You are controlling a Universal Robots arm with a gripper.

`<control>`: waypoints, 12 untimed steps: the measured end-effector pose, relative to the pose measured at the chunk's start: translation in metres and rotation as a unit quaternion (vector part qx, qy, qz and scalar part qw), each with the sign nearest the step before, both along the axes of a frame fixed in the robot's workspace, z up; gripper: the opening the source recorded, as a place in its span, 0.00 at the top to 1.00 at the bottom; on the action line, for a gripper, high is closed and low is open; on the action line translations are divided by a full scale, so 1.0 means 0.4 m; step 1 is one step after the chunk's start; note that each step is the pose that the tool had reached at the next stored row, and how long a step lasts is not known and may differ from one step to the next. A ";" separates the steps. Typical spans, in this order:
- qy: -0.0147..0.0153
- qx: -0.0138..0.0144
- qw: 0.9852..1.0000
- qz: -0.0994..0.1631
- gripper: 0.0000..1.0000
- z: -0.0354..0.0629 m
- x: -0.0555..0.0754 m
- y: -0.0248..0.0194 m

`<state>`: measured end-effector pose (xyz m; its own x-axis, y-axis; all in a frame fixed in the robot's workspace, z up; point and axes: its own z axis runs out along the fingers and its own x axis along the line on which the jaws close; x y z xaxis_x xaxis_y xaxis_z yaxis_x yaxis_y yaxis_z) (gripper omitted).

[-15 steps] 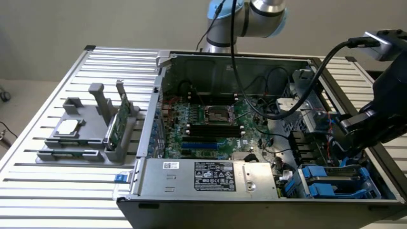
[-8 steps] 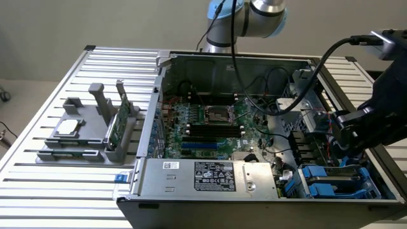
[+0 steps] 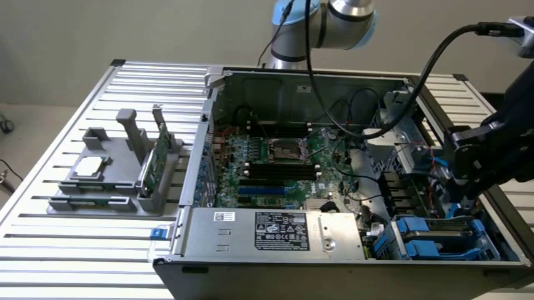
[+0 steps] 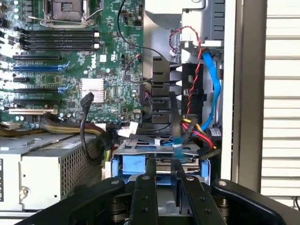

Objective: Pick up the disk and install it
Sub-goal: 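Insert the first disk wire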

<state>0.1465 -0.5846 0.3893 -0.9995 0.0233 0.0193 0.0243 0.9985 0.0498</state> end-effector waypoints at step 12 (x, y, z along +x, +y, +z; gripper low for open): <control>0.000 0.000 0.995 -0.096 0.73 0.011 0.000 0.000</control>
<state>0.1465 -0.5846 0.3938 -0.9769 0.2130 0.0193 0.2137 0.9756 0.0496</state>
